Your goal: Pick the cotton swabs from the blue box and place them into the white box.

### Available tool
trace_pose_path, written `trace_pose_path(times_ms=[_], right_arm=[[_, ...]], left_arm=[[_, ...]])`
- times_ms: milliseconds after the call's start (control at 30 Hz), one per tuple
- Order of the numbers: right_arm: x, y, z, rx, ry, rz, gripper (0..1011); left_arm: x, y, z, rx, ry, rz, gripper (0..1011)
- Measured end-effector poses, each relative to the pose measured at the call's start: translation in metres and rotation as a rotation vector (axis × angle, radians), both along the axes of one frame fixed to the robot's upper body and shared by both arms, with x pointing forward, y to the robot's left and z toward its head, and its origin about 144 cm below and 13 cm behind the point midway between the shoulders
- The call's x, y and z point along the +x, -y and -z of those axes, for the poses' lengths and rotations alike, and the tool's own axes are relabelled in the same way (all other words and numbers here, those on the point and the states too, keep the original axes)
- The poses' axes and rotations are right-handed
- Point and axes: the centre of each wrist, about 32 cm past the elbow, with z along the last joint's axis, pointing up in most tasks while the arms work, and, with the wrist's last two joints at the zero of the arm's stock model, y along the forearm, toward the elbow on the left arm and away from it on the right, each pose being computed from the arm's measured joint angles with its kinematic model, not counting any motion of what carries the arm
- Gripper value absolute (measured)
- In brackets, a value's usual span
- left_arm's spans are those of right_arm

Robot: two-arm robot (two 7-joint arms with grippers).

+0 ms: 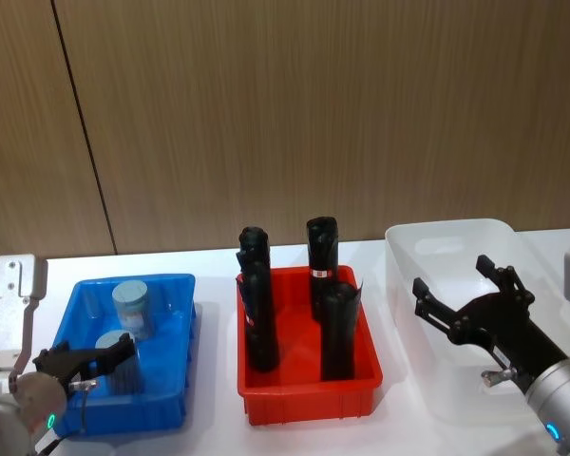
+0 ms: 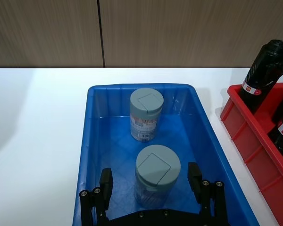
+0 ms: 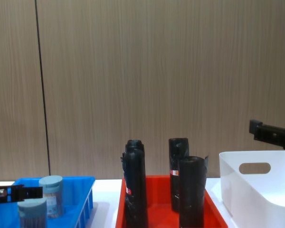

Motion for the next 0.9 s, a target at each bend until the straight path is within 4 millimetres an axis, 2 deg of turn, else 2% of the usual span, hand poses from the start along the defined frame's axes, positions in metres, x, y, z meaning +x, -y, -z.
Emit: trace_pose_path(times_ms=[900], right_arm=[[0.0,0.0,0.0,0.0,0.0,0.0,1002]], left_arm=[[0.02,-0.002,0.002,0.013,-0.088,0.053,1004]])
